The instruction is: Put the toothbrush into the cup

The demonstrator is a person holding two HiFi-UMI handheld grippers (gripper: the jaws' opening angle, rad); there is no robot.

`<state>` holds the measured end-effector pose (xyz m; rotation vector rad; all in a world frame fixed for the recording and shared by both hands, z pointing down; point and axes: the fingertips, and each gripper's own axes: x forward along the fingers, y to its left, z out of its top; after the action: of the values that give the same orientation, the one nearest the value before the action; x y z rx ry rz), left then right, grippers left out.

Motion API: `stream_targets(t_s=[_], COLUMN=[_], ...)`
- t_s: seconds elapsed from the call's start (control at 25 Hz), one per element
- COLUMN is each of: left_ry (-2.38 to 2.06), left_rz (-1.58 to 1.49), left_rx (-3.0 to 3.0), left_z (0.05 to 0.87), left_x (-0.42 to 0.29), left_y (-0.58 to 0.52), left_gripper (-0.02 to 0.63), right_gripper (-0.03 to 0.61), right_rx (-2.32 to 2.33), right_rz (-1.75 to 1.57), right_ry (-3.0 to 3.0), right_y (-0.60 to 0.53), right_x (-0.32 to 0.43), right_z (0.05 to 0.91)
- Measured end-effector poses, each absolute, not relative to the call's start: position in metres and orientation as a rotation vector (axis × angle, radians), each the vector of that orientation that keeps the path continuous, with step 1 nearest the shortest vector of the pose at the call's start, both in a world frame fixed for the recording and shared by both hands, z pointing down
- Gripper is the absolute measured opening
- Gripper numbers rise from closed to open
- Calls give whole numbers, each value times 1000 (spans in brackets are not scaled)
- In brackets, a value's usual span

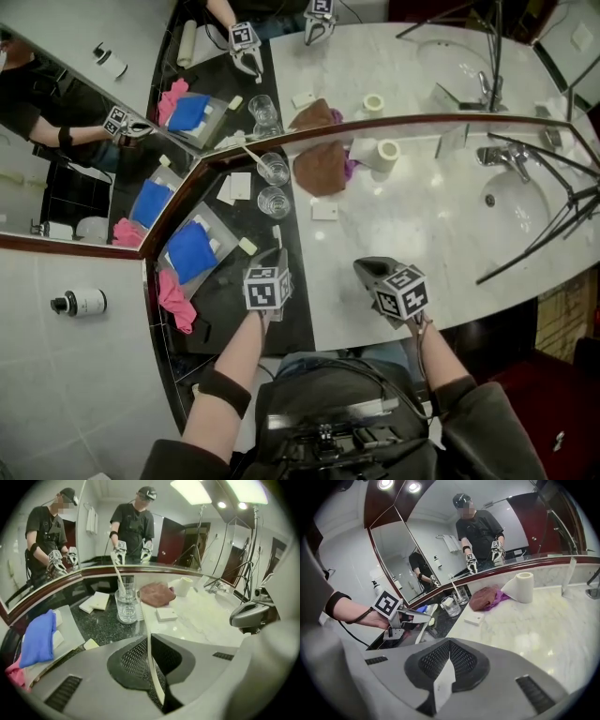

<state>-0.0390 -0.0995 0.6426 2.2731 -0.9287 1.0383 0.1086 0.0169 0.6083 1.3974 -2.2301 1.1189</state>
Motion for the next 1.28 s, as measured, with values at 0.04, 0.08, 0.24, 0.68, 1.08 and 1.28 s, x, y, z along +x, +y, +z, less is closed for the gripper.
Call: stream_targets(t_s=[0.04,0.08,0.24,0.68,1.08,1.28], left_ry=[-936,-943,-971,-1063,-1106,-1114], left_rz=[1008,978,824,492,310,236], left_rx=[2293,2314,2407,2534,2570,2597], left_z=[634,626,592,521,492,481], left_x=[-41,-43,-51,-86,-106,-103], left_y=[-99,-99,-99,-97,-113,-142], left_gripper=[25,25,25,25,25,25], right_gripper=[17,17,17,17,17,17], right_rx=[1398,1399,1397,1345,1270,1153], right_rz=[1112,1106,1084,1019,987,956], right_ry=[-2230,-2230,-2233,-2233,-2254,-2311], right_y=[17,16,14,8,2,-2], right_x=[106,104,92,60,25,-13], right_z=[607,605,599,585,576,574])
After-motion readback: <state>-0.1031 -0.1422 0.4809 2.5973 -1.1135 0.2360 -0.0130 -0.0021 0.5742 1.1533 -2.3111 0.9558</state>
